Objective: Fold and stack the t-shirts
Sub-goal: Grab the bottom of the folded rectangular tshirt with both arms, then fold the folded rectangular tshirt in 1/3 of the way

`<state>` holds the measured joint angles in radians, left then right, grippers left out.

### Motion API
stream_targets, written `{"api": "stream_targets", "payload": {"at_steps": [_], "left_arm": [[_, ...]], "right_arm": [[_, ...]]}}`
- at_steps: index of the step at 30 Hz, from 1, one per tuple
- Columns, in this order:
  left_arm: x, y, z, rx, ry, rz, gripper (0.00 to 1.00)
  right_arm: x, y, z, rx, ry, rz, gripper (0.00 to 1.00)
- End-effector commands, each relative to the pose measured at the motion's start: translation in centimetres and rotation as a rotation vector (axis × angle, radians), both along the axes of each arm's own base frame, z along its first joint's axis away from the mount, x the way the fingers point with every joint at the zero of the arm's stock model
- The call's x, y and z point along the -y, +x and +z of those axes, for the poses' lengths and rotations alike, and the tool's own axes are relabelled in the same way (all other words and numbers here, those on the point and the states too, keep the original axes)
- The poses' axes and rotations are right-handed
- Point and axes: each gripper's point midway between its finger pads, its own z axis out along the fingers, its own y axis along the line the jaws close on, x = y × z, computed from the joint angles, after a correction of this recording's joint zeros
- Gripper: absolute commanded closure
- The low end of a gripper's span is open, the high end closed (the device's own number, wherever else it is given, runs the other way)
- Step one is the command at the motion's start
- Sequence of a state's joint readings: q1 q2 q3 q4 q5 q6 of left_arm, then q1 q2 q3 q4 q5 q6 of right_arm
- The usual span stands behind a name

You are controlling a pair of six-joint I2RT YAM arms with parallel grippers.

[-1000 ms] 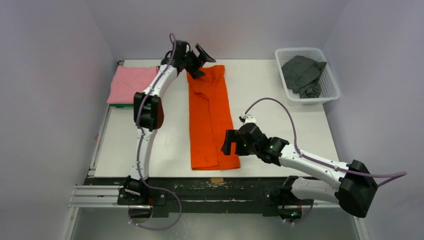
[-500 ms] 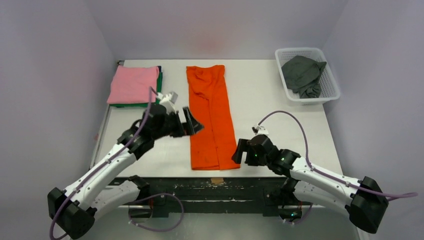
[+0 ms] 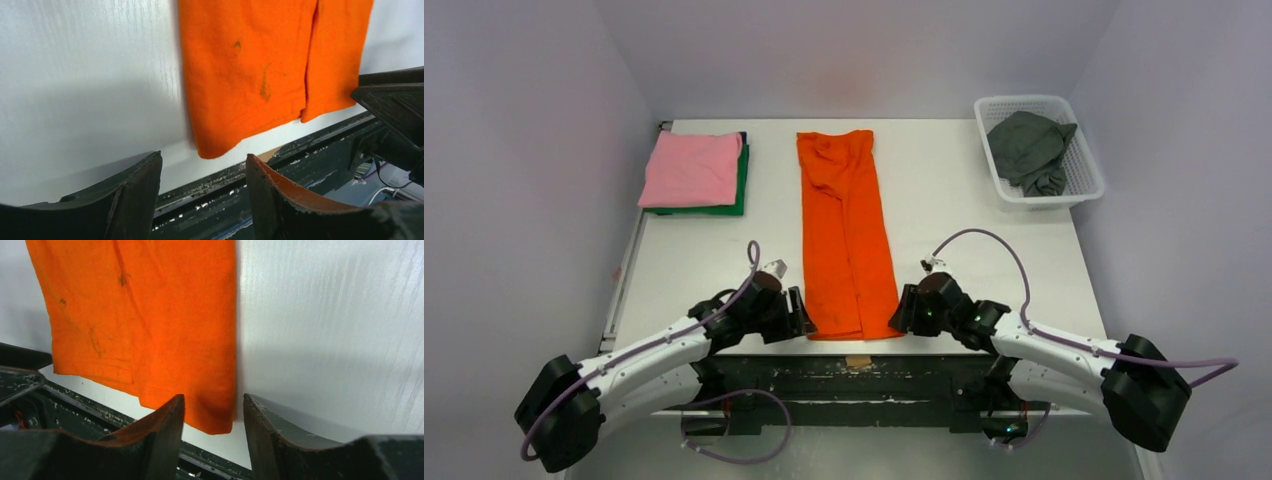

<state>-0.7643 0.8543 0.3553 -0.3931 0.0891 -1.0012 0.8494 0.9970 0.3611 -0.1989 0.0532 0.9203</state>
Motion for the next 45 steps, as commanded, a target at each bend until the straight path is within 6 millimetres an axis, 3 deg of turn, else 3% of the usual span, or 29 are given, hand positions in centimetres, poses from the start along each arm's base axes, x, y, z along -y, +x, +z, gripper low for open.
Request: {"api": "stream_targets", "payload": {"at_steps": [1,6,10,13,19,23,26,31,36,45], "left_arm": [[2.3,1.2,-0.6,-0.007,-0.059,0.002,0.46],[3.4,1.2,-1.6,-0.055,-0.031,-0.029,0.7],[3.4,0.7,-2.0,-0.084,-0.003,-0.053,1.0],[2.4,-0.5,-2.1,-0.104,0.038,-0.063,1.0],[1.6,-4.3,-1.2,-0.122,0.01,-0.108,1.0],[3.2,-4.3,0.4,-0.087,-0.072,-0.123,1.0],[4.4,-2.8,2.0,-0.032,-0.099,-0.115,1.0],[4.6,0.9,3.8,0.037,0.0,-0.059,1.0],[4.2,5.2,4.8,0.045,-0.016,0.003,1.0],[3.0,14.1,6.7,0.08,-0.043,0.046,1.0]], "right_arm": [[0.4,-0.3,-1.2,-0.025,-0.014,-0.01,0.58],[-0.1,-0.5,-1.7,-0.034,-0.011,0.02,0.7],[-0.2,-0.8,-1.8,-0.035,-0.019,0.058,0.87],[-0.2,-1.8,-1.3,-0.041,0.006,0.108,1.0],[-1.6,-5.6,1.0,-0.044,0.169,0.238,1.0],[-2.5,-5.6,2.7,0.012,0.213,0.267,1.0],[-3.6,-3.9,5.2,0.1,0.222,0.269,1.0],[-4.9,-0.1,8.3,0.183,0.202,0.16,1.0],[-5.5,4.3,8.9,0.226,0.108,0.062,1.0],[-4.3,14.5,10.3,0.298,0.04,-0.079,1.0]]}}
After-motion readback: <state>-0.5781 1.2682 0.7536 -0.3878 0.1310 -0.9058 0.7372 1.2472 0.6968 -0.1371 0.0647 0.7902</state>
